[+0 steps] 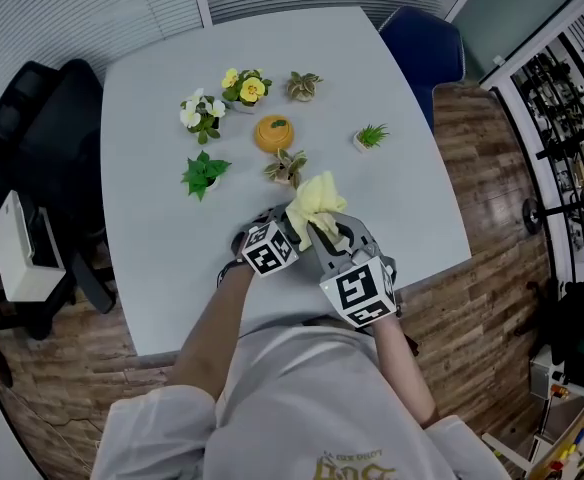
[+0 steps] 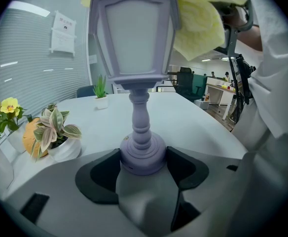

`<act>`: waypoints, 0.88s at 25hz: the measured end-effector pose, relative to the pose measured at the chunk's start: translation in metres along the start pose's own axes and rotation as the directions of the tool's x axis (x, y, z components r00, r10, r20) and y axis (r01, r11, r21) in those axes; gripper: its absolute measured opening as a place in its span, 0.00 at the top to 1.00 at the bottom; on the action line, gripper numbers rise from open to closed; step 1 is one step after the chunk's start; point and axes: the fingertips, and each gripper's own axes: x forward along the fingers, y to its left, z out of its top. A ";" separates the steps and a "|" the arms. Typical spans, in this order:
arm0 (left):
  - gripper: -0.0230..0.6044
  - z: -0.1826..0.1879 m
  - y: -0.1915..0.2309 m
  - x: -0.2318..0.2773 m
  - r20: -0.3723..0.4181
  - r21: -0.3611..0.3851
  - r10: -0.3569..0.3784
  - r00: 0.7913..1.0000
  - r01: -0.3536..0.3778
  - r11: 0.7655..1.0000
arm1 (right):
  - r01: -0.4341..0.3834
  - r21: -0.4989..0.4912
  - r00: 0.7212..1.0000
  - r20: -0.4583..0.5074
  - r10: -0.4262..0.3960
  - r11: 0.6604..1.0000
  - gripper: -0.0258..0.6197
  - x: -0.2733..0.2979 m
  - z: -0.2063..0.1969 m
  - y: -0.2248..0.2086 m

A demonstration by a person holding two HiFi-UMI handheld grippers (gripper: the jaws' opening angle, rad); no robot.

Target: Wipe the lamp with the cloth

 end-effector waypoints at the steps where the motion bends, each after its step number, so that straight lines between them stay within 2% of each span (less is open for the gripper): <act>1: 0.48 0.000 0.000 0.000 0.000 0.000 0.000 1.000 0.000 1.000 | 0.000 -0.011 1.000 -0.003 0.000 1.000 0.88 0.001 0.001 0.001; 12: 0.48 0.001 0.000 0.000 0.001 0.000 0.001 1.000 -0.001 1.000 | -0.013 -0.093 0.999 -0.044 0.009 0.996 0.88 0.012 0.007 0.002; 18: 0.48 0.000 0.000 0.000 0.002 0.002 0.001 1.000 -0.001 1.000 | -0.038 -0.142 0.994 -0.109 0.023 0.989 0.88 0.021 0.008 0.001; 22: 0.48 0.001 -0.001 0.000 0.001 0.000 -0.001 1.000 0.001 1.000 | -0.041 -0.143 0.992 -0.124 0.023 0.989 0.88 0.025 0.010 -0.003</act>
